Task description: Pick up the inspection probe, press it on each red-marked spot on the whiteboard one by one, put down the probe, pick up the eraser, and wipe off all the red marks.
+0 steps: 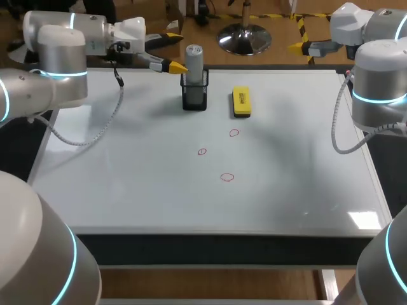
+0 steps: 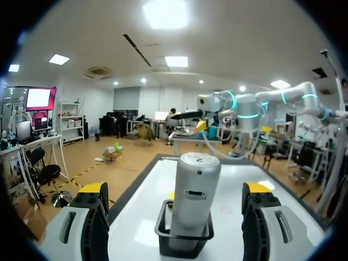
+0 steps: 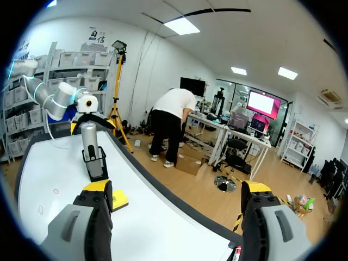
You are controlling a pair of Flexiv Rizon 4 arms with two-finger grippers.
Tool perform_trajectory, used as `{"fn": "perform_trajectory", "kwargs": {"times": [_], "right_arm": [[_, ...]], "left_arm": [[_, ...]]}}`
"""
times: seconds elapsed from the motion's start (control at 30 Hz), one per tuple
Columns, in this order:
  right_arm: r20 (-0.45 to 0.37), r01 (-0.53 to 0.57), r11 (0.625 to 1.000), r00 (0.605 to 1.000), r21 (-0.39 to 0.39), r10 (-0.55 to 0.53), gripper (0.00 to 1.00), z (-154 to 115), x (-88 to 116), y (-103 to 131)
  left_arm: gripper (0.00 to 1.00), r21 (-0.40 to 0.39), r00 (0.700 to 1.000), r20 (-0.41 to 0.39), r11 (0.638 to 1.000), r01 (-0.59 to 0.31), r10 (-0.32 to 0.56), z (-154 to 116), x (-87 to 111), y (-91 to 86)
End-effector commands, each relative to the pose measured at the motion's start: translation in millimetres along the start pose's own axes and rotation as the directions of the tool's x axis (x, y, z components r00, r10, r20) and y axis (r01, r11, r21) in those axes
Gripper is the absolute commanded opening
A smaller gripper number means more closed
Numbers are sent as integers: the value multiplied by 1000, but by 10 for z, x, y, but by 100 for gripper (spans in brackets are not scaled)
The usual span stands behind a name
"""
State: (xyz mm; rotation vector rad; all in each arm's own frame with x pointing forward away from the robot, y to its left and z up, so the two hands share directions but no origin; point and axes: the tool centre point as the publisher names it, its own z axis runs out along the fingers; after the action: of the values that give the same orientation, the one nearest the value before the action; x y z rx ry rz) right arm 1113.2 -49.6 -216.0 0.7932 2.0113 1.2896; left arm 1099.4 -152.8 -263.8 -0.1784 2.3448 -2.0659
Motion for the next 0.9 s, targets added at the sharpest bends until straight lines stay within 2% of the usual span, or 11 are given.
{"fn": "perform_trajectory", "kwargs": {"times": [0.03, 0.63, 0.7, 0.9], "right_arm": [[-1, 0, 1000, 1000, 1, 0, 100, 3, -4, 0], [-1, 0, 1000, 1000, 1, 0, 100, 3, -4, 0], [-1, 0, 1000, 1000, 1, 0, 100, 3, -4, 0], [-1, 0, 1000, 1000, 1, 0, 100, 3, -4, 0]], "left_arm": [[100, 3, 1000, -19, 1000, 7, -7, 115, -63, 42], [100, -10, 997, -71, 1000, 13, -14, 294, 35, 106], [92, -10, 997, -71, 1000, 14, -14, 300, 39, 112], [95, -9, 998, -68, 1000, 16, -17, 327, 86, 118]]}}
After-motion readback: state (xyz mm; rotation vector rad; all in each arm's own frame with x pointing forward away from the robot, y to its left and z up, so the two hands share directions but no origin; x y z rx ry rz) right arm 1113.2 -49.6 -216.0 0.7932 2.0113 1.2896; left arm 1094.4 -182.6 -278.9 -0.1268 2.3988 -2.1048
